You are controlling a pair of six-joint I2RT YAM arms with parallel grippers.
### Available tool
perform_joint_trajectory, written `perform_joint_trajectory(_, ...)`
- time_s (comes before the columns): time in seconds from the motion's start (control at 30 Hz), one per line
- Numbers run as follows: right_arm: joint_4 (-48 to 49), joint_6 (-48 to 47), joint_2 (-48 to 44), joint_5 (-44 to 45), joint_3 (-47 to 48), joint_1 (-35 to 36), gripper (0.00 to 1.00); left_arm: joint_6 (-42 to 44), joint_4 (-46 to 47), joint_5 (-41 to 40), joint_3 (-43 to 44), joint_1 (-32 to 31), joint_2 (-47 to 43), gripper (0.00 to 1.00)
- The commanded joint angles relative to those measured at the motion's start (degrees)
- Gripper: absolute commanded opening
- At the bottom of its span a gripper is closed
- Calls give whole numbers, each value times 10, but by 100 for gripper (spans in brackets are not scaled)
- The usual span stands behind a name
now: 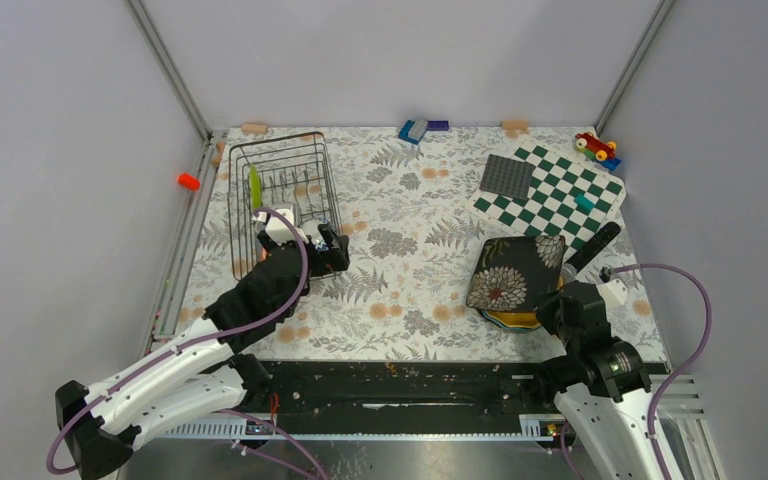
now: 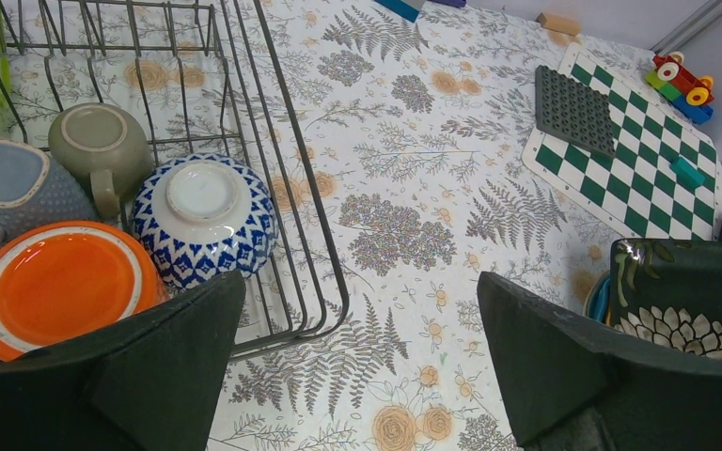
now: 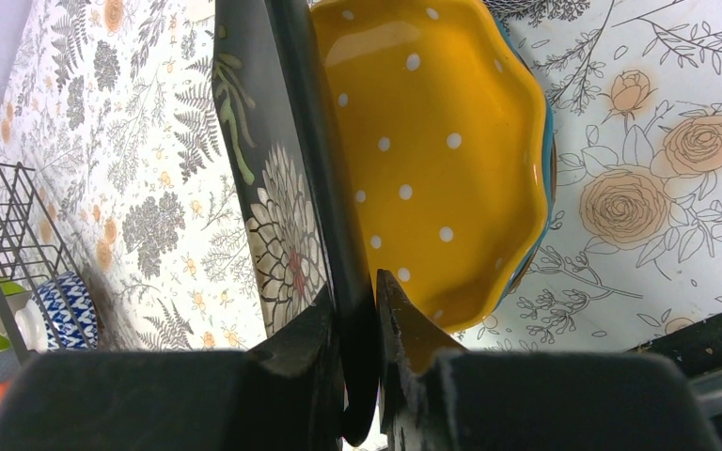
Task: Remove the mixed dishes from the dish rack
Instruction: Place the plate at the center of the board.
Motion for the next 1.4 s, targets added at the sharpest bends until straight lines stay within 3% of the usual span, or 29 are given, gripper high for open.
perform_joint_trajectory(0.0,44,7,8,20,-2,0,15,-10,9,-19,17,-1,4,99)
perform_joint_trajectory(1.17,18,20,-12,53,-44,0,42,-20,-6,-51,30,-1,35,99)
perform_joint_trajectory(1.37,17,20,-15,58,-57,0,53,-19,-5,-52,30,-2,37,99)
